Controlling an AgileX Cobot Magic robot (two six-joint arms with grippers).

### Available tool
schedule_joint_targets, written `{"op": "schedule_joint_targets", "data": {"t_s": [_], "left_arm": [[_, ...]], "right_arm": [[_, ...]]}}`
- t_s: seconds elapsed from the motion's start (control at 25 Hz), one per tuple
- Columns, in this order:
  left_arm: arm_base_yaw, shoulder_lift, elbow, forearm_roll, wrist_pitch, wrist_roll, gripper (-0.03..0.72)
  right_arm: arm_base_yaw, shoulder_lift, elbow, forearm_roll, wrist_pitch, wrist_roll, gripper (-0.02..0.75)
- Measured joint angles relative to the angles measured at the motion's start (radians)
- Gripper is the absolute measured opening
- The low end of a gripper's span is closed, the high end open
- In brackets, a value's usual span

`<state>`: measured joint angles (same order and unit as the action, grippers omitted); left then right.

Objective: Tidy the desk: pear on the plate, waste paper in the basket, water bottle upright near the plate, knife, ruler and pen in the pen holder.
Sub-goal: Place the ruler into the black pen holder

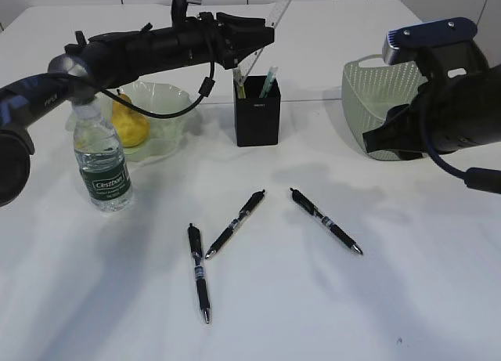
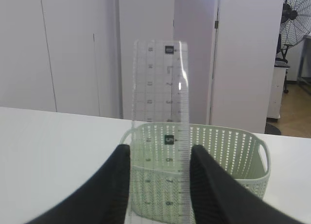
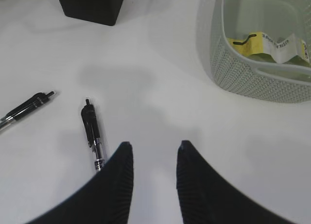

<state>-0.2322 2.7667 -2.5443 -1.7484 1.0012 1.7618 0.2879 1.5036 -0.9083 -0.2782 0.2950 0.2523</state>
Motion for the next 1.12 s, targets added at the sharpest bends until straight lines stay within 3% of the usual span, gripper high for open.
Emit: {"op": "schedule_joint_targets", "data": {"t_s": [1.12], "left_arm": [[-0.020,0.005,-0.003,-0.007,-0.102,0.011,0.256]], "right_arm": [[0.000,0.000,0.000,0.000,-0.043,0.002,0.260]]}}
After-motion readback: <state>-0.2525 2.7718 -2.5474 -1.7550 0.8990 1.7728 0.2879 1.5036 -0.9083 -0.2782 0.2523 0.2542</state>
